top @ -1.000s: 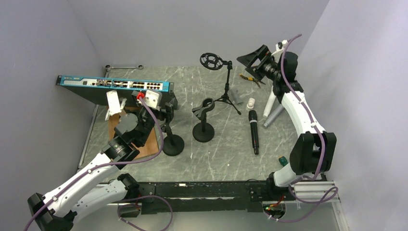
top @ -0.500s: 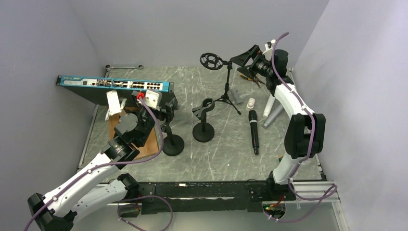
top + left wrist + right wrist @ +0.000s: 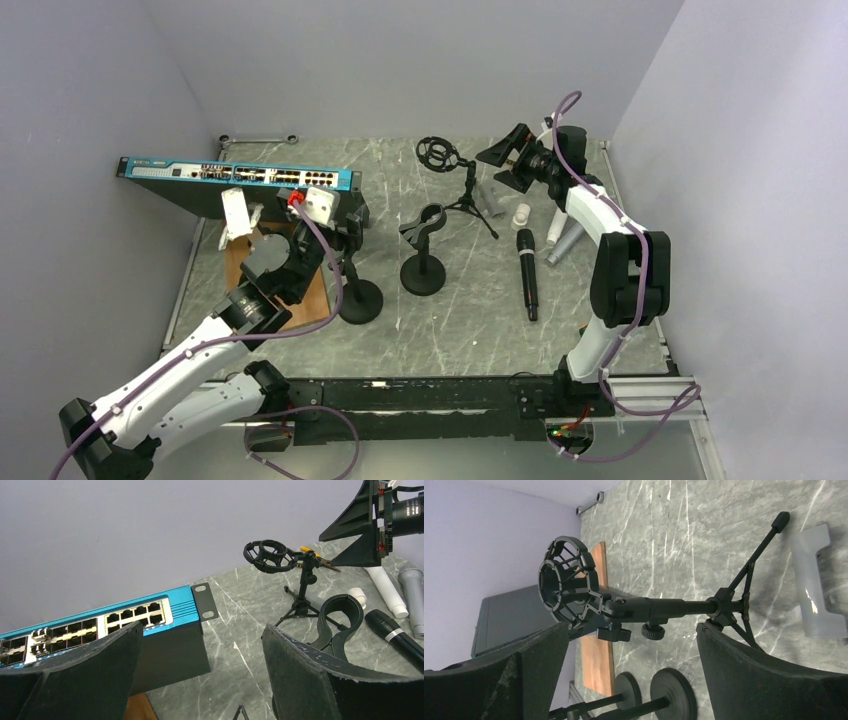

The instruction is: Remove the microphone from the stand

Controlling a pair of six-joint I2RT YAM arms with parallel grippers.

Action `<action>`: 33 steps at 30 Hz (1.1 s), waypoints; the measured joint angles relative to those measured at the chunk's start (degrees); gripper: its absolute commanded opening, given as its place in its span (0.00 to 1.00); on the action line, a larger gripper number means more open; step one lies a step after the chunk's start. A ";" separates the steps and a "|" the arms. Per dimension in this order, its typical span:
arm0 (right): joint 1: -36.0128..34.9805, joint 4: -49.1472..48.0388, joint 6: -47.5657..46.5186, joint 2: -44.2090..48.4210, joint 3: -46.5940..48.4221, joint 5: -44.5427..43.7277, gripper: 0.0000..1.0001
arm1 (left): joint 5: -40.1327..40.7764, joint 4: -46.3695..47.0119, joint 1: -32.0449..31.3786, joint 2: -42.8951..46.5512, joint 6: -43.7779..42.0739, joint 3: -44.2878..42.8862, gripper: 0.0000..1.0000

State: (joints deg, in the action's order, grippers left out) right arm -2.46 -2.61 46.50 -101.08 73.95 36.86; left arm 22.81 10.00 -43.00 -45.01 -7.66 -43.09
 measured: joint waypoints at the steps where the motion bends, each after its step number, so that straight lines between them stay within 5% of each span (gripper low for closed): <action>1: 0.00 0.00 -0.24 0.00 0.00 -0.24 1.00 | -0.02 0.00 0.00 -0.13 0.02 0.00 0.92; 11: 0.00 6.05 -4.92 0.24 0.02 -4.68 1.00 | -0.09 -0.02 0.00 -0.59 0.04 0.00 0.92; 19: -0.61 17.33 -12.33 7.06 0.44 -16.50 1.00 | -0.28 -0.02 0.00 -0.57 0.46 0.00 0.92; 26: -2.75 22.45 -19.80 20.00 0.57 -29.33 1.00 | -0.48 0.02 0.00 -0.52 -0.04 0.00 0.94; 33: -4.07 18.43 -22.45 39.89 -9.84 -30.56 1.00 | -0.42 -0.07 0.00 1.36 0.46 -0.11 0.98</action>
State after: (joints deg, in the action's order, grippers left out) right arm -6.52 15.81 24.05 -61.19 64.12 6.31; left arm 22.39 9.93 -43.00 -43.66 -7.20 -43.20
